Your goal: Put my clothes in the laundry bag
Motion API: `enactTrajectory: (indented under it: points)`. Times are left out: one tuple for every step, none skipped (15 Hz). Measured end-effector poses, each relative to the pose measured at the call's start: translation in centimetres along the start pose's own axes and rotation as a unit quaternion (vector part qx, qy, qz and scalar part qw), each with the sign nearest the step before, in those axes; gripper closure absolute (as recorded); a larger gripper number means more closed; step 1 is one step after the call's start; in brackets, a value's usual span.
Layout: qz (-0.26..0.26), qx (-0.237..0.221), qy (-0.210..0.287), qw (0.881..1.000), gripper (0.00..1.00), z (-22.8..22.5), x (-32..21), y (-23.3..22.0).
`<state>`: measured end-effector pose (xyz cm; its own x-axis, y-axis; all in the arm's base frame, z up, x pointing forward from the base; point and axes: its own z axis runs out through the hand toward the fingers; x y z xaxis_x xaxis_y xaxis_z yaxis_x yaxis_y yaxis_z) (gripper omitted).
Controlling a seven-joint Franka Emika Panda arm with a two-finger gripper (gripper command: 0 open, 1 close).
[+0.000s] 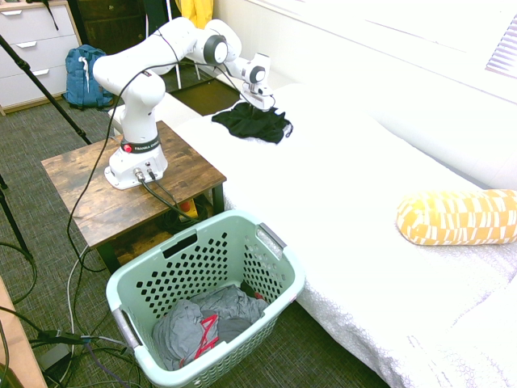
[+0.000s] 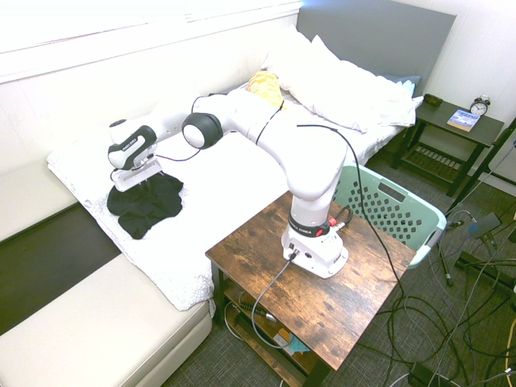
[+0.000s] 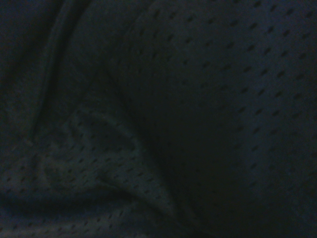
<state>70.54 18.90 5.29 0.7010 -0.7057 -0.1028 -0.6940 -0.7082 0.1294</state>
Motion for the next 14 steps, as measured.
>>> enactTrajectory:
  points:
    - [-0.005,0.004,-0.002,1.000,1.00,-0.9,-0.5,0.1]
    - [-0.025,0.010,-0.007,1.000,1.00,-2.5,-1.2,0.1]
    - [-0.057,0.018,-0.013,0.998,1.00,-4.9,-1.8,0.1]
    - [-0.091,0.016,-0.018,0.996,1.00,-8.0,-2.1,0.5]
    - [-0.122,0.002,-0.027,0.992,1.00,-11.7,-2.0,1.4]
    - [-0.145,-0.017,-0.038,0.989,1.00,-15.7,-1.8,2.7]
    - [-0.162,-0.032,-0.047,0.985,1.00,-19.9,-1.8,4.3]
    - [-0.177,-0.045,-0.055,0.982,1.00,-24.4,-2.2,6.1]
    - [-0.191,-0.053,-0.062,0.978,1.00,-28.7,-2.7,8.0]
    - [-0.206,-0.057,-0.066,0.975,1.00,-32.9,-3.2,10.2]
    - [-0.221,-0.062,-0.069,0.971,1.00,-36.8,-3.7,12.7]
    - [-0.235,-0.071,-0.072,0.967,1.00,-40.2,-3.9,15.6]
    - [-0.248,-0.083,-0.075,0.962,1.00,-43.1,-3.8,18.9]
    - [-0.258,-0.103,-0.081,0.957,1.00,-45.6,-3.5,22.8]
